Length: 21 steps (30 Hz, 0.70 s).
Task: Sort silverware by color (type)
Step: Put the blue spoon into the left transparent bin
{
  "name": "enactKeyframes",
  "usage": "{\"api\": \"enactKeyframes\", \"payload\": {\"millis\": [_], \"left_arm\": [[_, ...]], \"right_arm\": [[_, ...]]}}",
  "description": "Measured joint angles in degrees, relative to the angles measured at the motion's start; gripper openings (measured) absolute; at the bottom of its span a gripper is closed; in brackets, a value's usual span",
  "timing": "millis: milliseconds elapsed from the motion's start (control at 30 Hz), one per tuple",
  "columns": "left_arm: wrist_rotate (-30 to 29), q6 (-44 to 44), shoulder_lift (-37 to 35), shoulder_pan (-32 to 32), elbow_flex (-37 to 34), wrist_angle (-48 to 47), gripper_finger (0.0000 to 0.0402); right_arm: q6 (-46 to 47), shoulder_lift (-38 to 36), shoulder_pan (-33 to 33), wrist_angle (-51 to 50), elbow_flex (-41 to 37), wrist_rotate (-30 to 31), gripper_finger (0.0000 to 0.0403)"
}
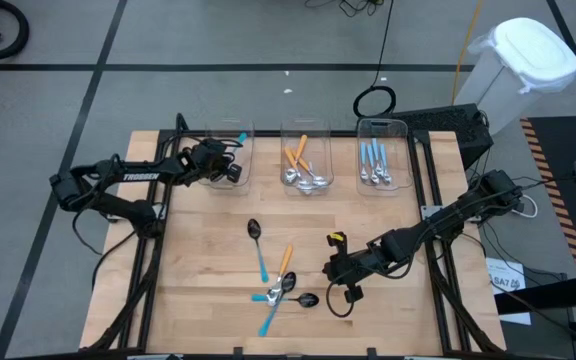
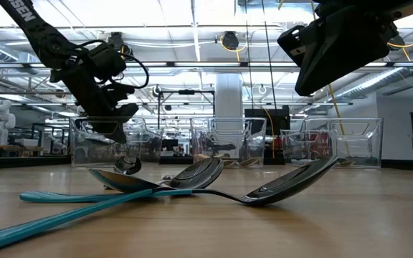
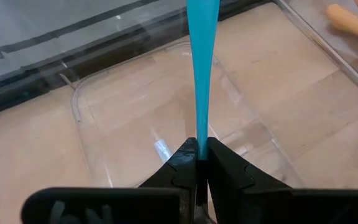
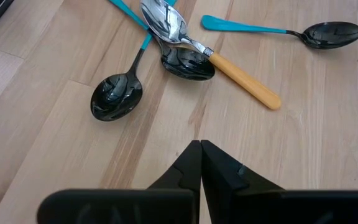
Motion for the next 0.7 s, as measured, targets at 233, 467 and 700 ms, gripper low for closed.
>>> {"api": "enactKeyframes", "payload": {"millis": [233,467,700], "left_arm": [[-0.1,-0.36,0.0,0.0,0.01,0.01,0.0037],[-0.17,0.78,0.0,-0.02,0.01,0.34,0.0037],[-1.65,3.2,-4.82,-2.46,0.01,0.66,0.0037]], "right_arm": [[0.0,0.0,0.0,0.0,0.0,-0.02,0.0004],[0.0,0.0,0.0,-0.02,0.0,0.0,0.0004],[0.02,0.0,0.0,-0.09,0.0,-0.02,0.0004]]}}
